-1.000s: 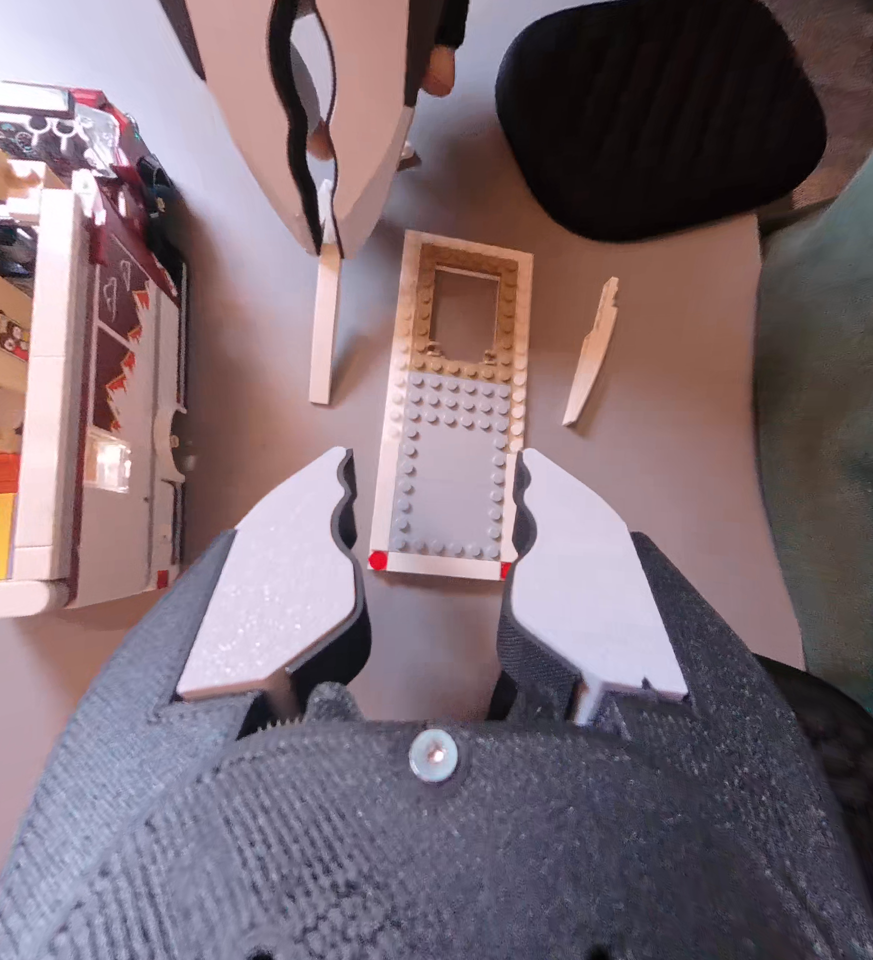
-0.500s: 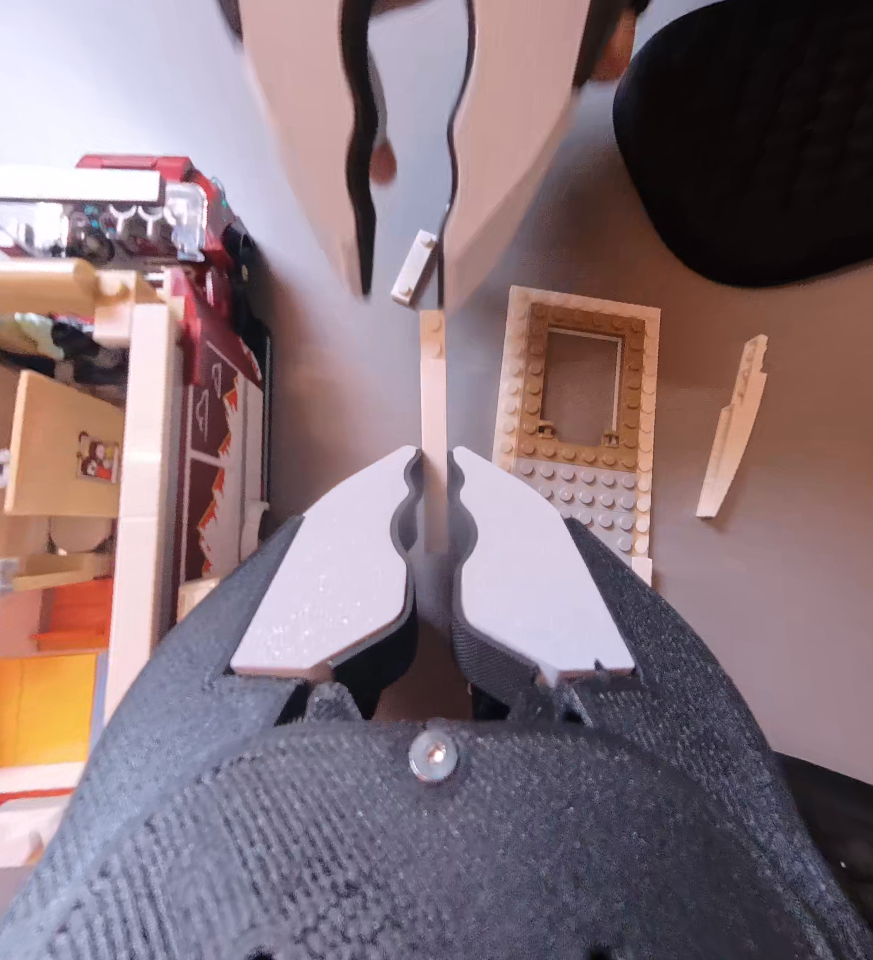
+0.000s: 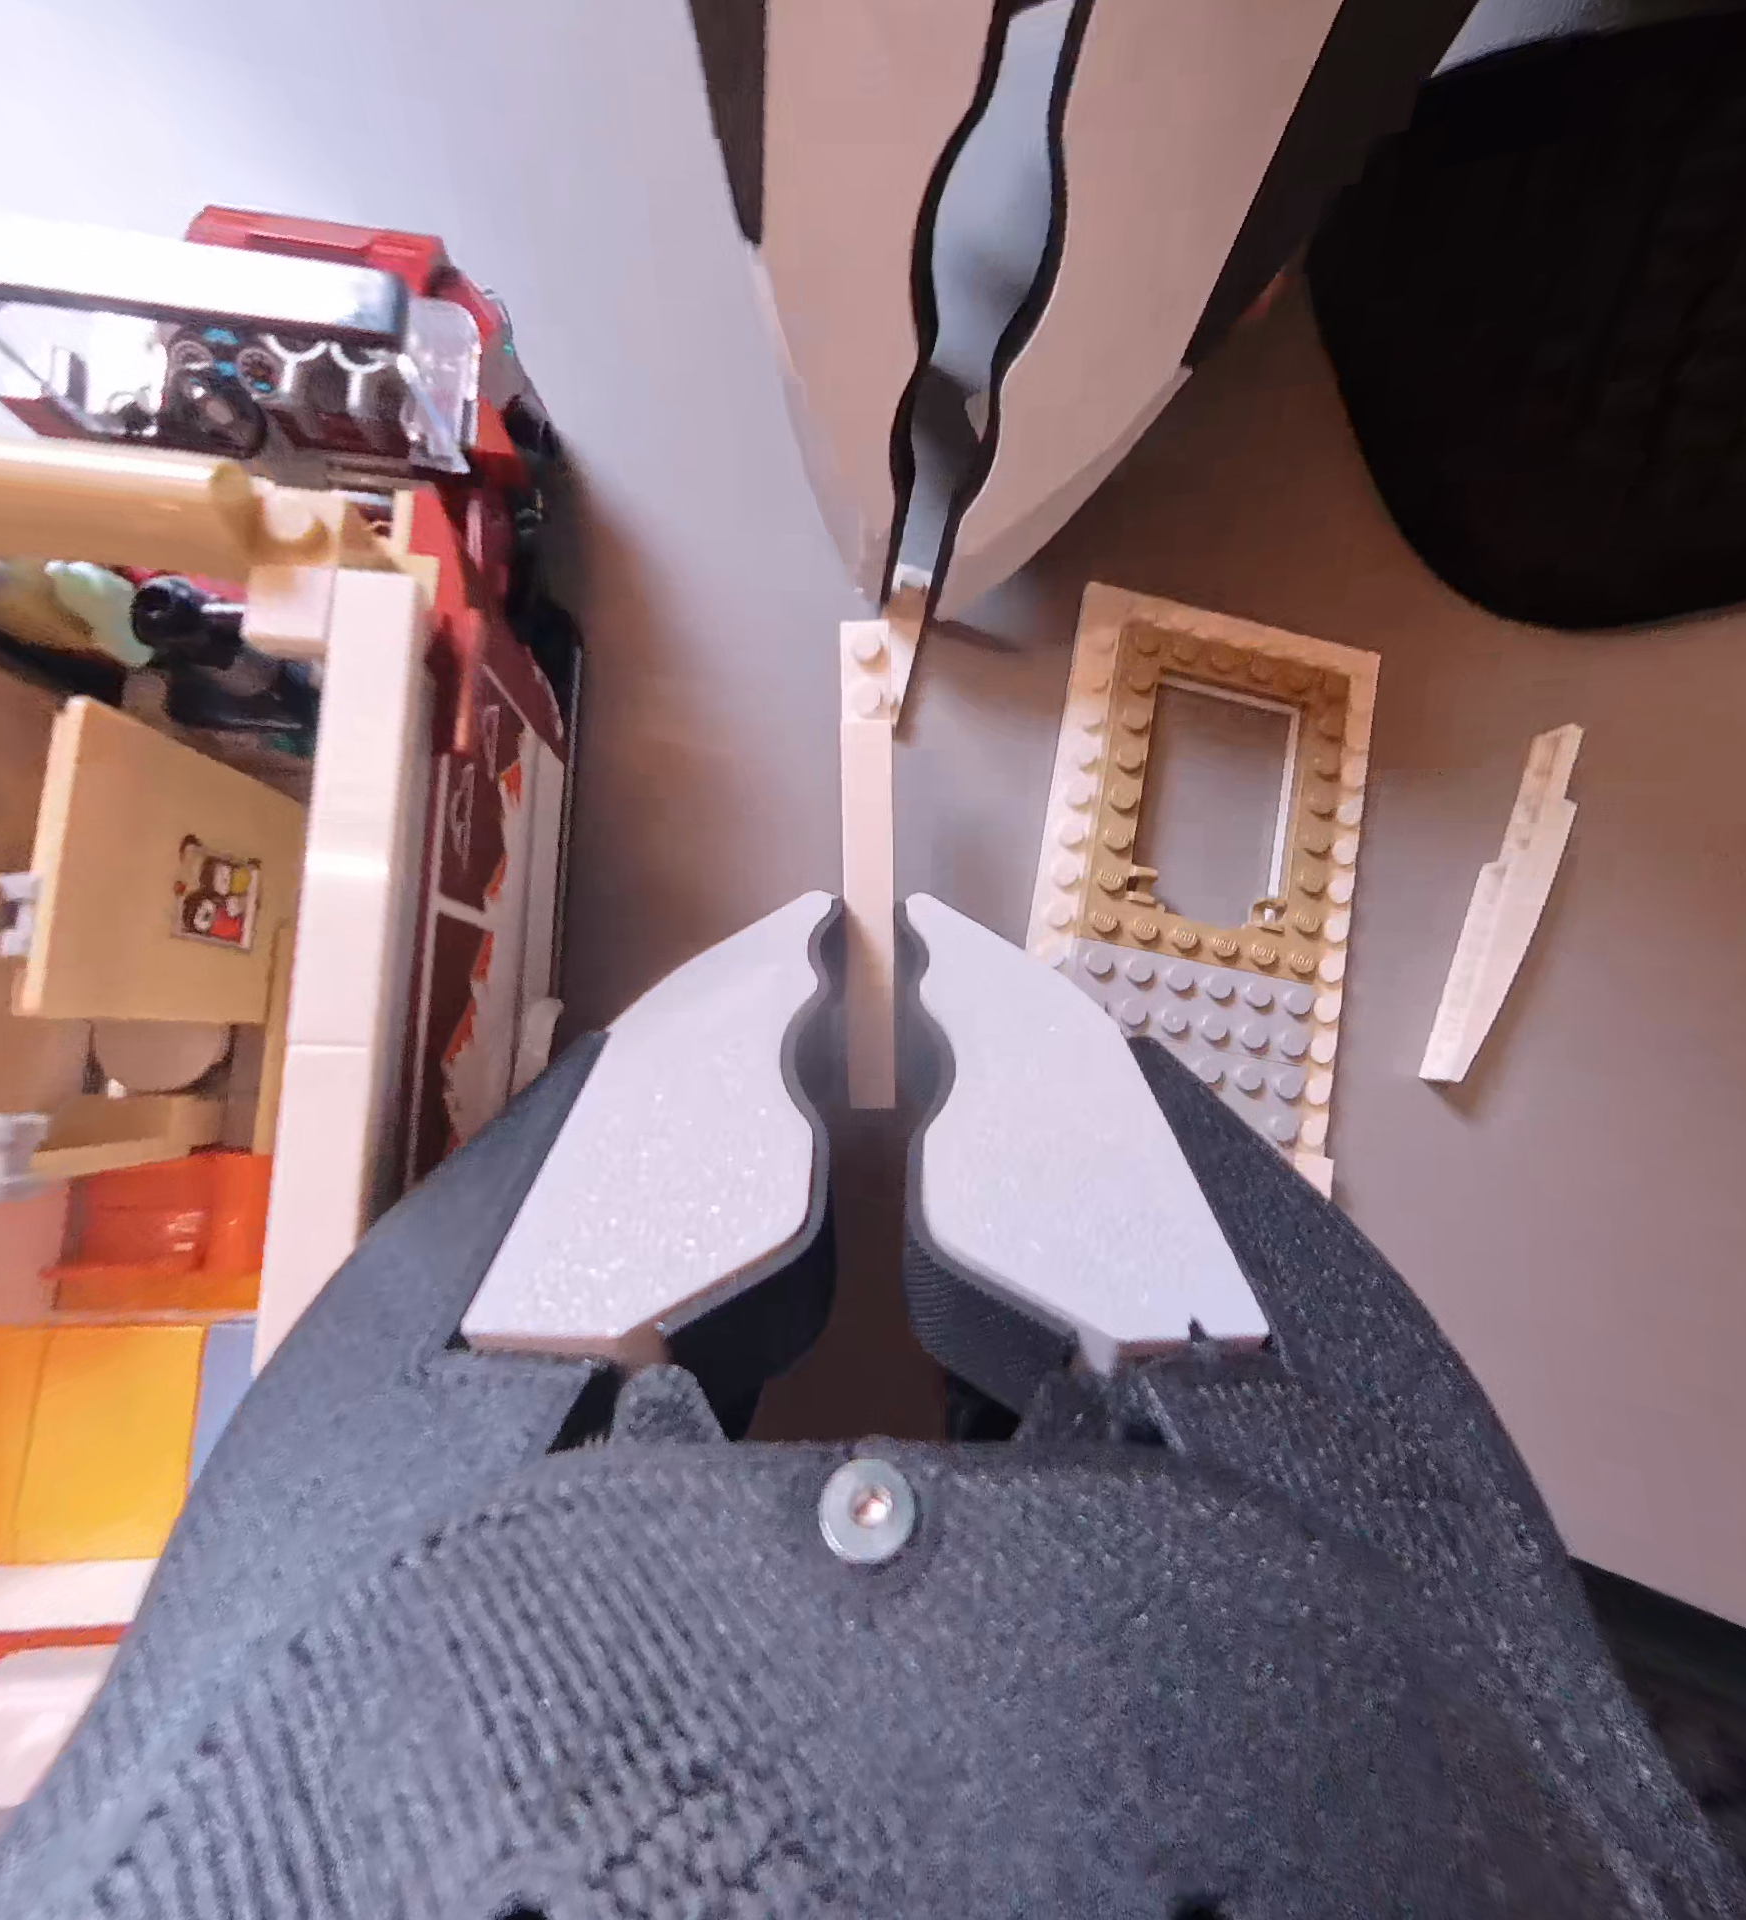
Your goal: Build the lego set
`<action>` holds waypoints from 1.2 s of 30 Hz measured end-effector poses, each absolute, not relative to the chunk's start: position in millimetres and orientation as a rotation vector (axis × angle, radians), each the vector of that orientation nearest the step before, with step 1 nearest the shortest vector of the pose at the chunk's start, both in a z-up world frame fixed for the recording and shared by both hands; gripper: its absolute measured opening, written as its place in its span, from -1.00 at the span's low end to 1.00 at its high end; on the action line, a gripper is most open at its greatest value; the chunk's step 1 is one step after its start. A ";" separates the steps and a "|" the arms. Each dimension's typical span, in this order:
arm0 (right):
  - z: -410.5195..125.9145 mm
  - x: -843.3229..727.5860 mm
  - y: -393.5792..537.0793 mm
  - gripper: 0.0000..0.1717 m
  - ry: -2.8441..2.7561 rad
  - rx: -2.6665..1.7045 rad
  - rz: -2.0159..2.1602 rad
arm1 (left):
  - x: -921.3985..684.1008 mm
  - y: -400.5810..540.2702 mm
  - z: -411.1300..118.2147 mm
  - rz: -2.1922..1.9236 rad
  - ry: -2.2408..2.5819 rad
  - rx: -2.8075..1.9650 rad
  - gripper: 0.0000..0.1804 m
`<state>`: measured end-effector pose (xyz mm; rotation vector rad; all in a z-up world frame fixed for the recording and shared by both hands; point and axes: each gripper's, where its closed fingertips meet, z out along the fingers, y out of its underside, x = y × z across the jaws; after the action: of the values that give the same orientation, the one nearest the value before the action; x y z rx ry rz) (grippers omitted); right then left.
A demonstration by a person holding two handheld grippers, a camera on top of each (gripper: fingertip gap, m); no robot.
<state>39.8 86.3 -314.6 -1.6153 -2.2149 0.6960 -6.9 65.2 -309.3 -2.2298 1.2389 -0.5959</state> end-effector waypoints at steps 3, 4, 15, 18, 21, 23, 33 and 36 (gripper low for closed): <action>-314.1 30.4 83.5 -0.92 -2.246 -1.543 0.694 | -7.4 66.3 -313.0 -0.543 1.298 -2.243 -0.91; -313.7 27.6 81.8 -0.92 -2.244 -1.527 0.709 | -7.4 66.2 -314.2 -0.532 1.316 -2.247 -0.91; -309.9 40.0 91.0 -0.83 -2.196 -1.521 0.730 | -6.6 70.7 -316.1 -0.390 1.413 -2.261 -0.91; -313.2 36.9 86.0 -0.84 -2.197 -1.531 0.721 | -9.3 71.8 -316.2 -0.304 1.459 -2.273 -0.91; -315.2 31.9 83.2 -0.83 -2.202 -1.531 0.684 | -9.3 71.2 -316.4 -0.259 1.508 -2.276 -0.91; -315.4 29.1 84.1 -0.82 -2.197 -1.535 0.667 | -8.7 71.4 -316.5 -0.243 1.534 -2.274 -0.91; -315.6 31.5 84.2 -0.88 -2.285 -1.466 0.722 | -8.5 71.1 -316.9 -0.209 1.616 -2.267 -0.91; -314.3 31.4 86.4 -0.79 -2.274 -1.467 0.717 | -8.3 71.1 -317.0 -0.205 1.622 -2.262 -0.91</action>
<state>31.4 86.4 -314.3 -1.4675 -2.2739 0.7167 -8.3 71.1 -317.0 -2.2623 1.6224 -0.2055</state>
